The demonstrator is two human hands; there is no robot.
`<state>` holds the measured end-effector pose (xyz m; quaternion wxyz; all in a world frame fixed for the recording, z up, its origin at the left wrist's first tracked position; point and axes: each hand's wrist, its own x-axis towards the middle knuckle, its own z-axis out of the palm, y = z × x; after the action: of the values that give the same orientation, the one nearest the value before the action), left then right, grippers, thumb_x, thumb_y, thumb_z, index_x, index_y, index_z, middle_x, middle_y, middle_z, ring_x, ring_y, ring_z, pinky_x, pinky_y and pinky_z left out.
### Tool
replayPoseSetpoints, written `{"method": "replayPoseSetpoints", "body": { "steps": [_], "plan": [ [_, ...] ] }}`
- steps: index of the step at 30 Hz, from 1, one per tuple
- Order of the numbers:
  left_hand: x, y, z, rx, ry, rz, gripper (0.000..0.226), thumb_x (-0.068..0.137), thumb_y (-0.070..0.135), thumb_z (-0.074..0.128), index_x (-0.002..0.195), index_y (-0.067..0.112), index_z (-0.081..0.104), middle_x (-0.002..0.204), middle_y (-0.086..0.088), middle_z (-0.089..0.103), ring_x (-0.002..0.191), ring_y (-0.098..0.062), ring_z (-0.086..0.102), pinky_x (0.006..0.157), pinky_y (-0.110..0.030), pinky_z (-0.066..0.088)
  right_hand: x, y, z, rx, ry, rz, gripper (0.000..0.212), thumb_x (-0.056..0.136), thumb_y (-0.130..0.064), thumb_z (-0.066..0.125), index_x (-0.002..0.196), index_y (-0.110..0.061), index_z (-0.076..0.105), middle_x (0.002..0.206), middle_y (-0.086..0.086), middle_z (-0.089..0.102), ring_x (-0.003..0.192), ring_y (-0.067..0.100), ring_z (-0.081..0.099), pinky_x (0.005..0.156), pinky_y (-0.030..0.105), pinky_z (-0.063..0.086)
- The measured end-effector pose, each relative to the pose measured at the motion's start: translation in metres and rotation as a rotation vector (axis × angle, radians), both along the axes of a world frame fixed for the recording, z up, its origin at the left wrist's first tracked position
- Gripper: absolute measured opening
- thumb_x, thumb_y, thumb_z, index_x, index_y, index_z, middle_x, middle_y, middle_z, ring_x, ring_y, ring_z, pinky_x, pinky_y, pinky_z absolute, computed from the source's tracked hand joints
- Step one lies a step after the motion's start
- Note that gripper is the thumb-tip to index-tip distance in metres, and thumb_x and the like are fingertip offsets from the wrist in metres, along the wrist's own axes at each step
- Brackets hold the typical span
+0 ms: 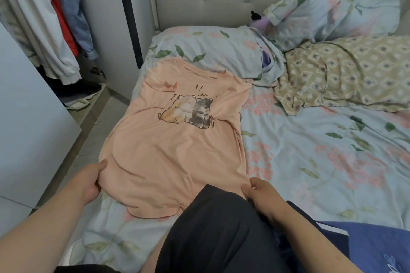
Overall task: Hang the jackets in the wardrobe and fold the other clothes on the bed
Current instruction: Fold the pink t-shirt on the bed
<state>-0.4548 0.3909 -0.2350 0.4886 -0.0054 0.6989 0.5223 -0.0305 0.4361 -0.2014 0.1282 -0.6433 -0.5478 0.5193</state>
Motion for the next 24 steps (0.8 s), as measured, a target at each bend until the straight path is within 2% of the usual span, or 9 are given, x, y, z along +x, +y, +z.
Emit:
{"method": "replayPoseSetpoints", "body": {
  "steps": [3,6,9,11,14,16,19,21,24],
  "plan": [
    [-0.013,0.002,-0.002,0.036,0.165,-0.015,0.037,0.099,0.015,0.055,0.133,0.0,0.052,0.112,-0.011,0.062,0.094,-0.025,0.059,0.094,-0.041,0.043,-0.005,0.005,-0.004,-0.04,0.118,-0.158,0.021,0.098,-0.014,0.046,0.077,-0.011,0.041,0.063,0.005,0.043,0.039,0.011,0.038,0.036,0.02,0.033],
    [-0.025,0.007,0.0,0.069,0.333,0.01,0.036,0.091,0.011,0.063,0.124,-0.001,0.056,0.11,-0.015,0.06,0.096,-0.025,0.057,0.087,-0.042,0.044,-0.006,0.013,-0.009,-0.028,0.107,-0.201,0.023,0.098,-0.016,0.044,0.076,-0.013,0.039,0.062,0.002,0.041,0.037,0.009,0.035,0.037,0.022,0.032],
    [-0.027,0.009,0.013,0.113,0.384,0.057,0.012,0.08,0.006,0.067,0.087,0.013,0.061,0.096,-0.017,0.059,0.079,-0.026,0.056,0.071,-0.04,0.044,-0.009,0.017,-0.018,-0.006,0.082,-0.239,0.021,0.097,-0.019,0.042,0.078,-0.012,0.042,0.064,0.002,0.042,0.052,0.015,0.039,0.05,0.03,0.037],
    [-0.027,0.009,0.022,0.149,0.414,0.071,0.024,0.075,-0.001,0.065,0.074,0.021,0.054,0.086,-0.014,0.055,0.068,-0.023,0.051,0.063,-0.034,0.041,-0.005,0.031,-0.015,0.071,0.021,-0.302,0.02,0.096,-0.02,0.041,0.079,-0.011,0.045,0.069,0.003,0.044,0.062,0.019,0.04,0.058,0.034,0.036],
    [-0.021,0.01,0.028,0.178,0.33,0.037,0.034,0.079,-0.01,0.059,0.074,0.021,0.048,0.078,-0.009,0.047,0.063,-0.021,0.046,0.059,-0.032,0.037,0.009,0.077,0.01,0.219,0.109,-0.498,0.026,0.099,-0.024,0.042,0.079,-0.009,0.046,0.07,0.005,0.039,0.061,0.019,0.035,0.054,0.034,0.03],
    [-0.014,0.01,0.026,0.148,0.27,-0.022,0.031,0.084,-0.011,0.057,0.076,0.018,0.047,0.08,-0.008,0.045,0.067,-0.019,0.045,0.059,-0.033,0.036,0.018,0.102,0.03,0.233,0.145,-0.532,0.033,0.102,-0.029,0.043,0.077,-0.007,0.046,0.067,0.005,0.036,0.058,0.019,0.034,0.052,0.034,0.029],
    [-0.003,0.005,0.025,0.119,0.232,-0.003,0.025,0.085,-0.007,0.061,0.09,0.016,0.053,0.086,-0.007,0.05,0.072,-0.018,0.049,0.058,-0.034,0.043,0.023,0.097,0.031,0.057,0.168,-0.494,0.046,0.103,-0.04,0.044,0.082,-0.001,0.057,0.074,0.013,0.058,0.068,0.031,0.058,0.063,0.04,0.052],
    [0.0,-0.001,0.024,0.124,0.14,0.024,0.024,0.087,-0.005,0.062,0.104,0.011,0.056,0.092,-0.007,0.058,0.078,-0.019,0.056,0.057,-0.034,0.054,0.028,0.071,0.022,-0.044,0.042,-0.415,0.049,0.095,-0.04,0.058,0.088,0.008,0.064,0.079,0.016,0.066,0.075,0.033,0.064,0.073,0.045,0.056],
    [0.006,-0.008,0.029,0.111,-0.139,-0.005,0.012,0.09,0.002,0.06,0.1,0.008,0.061,0.09,-0.008,0.067,0.084,-0.022,0.063,0.05,-0.035,0.059,0.035,0.037,0.012,-0.001,-0.088,-0.155,0.039,0.081,-0.031,0.072,0.075,0.005,0.06,0.07,0.01,0.057,0.066,0.022,0.056,0.06,0.034,0.05]
  ]
}}
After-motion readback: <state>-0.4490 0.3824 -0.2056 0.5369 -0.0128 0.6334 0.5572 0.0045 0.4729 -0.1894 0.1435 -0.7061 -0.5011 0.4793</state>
